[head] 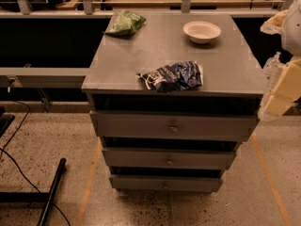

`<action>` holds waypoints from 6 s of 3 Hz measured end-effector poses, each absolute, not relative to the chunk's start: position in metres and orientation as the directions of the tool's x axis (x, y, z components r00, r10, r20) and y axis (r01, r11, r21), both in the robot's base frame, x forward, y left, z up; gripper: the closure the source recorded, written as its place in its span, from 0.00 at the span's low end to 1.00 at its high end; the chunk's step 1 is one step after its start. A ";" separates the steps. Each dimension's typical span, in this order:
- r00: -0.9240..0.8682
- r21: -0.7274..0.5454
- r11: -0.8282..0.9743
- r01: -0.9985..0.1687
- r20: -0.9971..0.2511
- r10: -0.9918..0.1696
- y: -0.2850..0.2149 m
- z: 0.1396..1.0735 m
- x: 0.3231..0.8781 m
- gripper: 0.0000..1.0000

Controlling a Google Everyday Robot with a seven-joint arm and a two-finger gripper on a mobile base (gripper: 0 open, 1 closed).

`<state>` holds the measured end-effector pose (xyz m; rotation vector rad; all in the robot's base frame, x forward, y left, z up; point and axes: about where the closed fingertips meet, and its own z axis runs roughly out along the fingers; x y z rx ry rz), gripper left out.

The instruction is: Move paper bowl near blue chip bag

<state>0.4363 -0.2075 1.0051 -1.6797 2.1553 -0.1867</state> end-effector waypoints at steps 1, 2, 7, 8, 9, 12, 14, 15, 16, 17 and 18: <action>-0.198 -0.344 0.269 -0.900 -0.228 -0.953 -0.207 1.005 0.436 0.00; -0.171 -0.405 0.239 -0.883 -0.197 -0.966 -0.207 1.001 0.459 0.00; -0.023 -0.681 0.069 -0.729 -0.076 -0.997 -0.239 1.004 0.631 0.00; -0.002 -0.718 0.041 -0.695 -0.055 -0.998 -0.249 1.001 0.654 0.00; 0.076 -0.756 -0.034 -0.654 -0.021 -0.997 -0.268 0.994 0.700 0.00; 0.261 -0.780 -0.193 -0.595 0.039 -0.964 -0.290 0.962 0.794 0.00; 0.202 -0.817 -0.179 -0.549 0.078 -0.976 -0.295 0.924 0.849 0.27; 0.194 -0.831 -0.176 -0.527 0.083 -0.977 -0.292 0.911 0.865 0.28; 0.187 -0.830 -0.179 -0.528 0.092 -0.978 -0.290 0.895 0.875 0.28; 0.188 -0.829 -0.180 -0.530 0.093 -0.978 -0.287 0.884 0.881 0.28; 0.199 -0.824 -0.189 -0.534 0.094 -0.976 -0.282 0.875 0.884 0.44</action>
Offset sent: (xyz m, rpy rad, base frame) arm 0.0672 0.0007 -0.0165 -0.1286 -0.1557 0.0443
